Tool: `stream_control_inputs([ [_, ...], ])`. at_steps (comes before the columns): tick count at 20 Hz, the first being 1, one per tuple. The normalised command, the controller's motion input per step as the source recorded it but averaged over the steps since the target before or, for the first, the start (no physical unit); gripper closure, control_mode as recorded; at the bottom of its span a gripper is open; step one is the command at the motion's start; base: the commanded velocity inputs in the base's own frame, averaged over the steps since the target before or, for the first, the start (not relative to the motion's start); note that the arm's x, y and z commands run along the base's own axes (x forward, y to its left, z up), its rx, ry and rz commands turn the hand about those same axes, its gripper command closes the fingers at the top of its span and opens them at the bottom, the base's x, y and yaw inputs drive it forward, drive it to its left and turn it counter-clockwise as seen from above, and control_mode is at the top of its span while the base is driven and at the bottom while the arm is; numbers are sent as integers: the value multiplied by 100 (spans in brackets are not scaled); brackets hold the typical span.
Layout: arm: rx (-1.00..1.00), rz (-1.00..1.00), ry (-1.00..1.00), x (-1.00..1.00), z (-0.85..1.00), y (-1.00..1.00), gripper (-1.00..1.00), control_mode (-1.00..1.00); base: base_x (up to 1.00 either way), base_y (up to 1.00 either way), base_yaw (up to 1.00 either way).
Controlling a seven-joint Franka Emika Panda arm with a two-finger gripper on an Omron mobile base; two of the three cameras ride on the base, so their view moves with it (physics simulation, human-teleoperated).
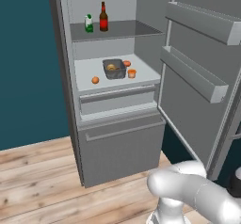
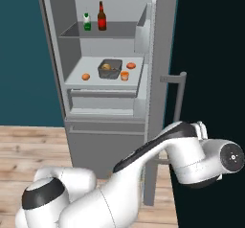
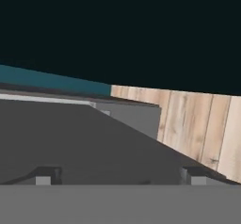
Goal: Place the tupperware on the second highest shelf of the fridge. Make space for the tupperware among the existing items by rearranging them on the shelves if needed. Close the fridge door when finished.
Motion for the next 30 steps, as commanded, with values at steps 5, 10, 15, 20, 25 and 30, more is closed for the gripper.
stream_control_inputs([
  [5,15,11,0,44,-21,-25,-100,-100,0,0,0],
  [10,10,11,0,41,-26,-2,-100,-100,0,0,0],
  [15,8,6,-5,46,-49,0,-100,-100,0,0,0],
  [20,12,0,-6,58,-47,0,-100,-100,0,0,0],
  [25,20,0,0,78,-2,-7,-100,-100,0,0,0],
  [30,23,1,3,71,0,-4,-100,-100,0,0,0],
])
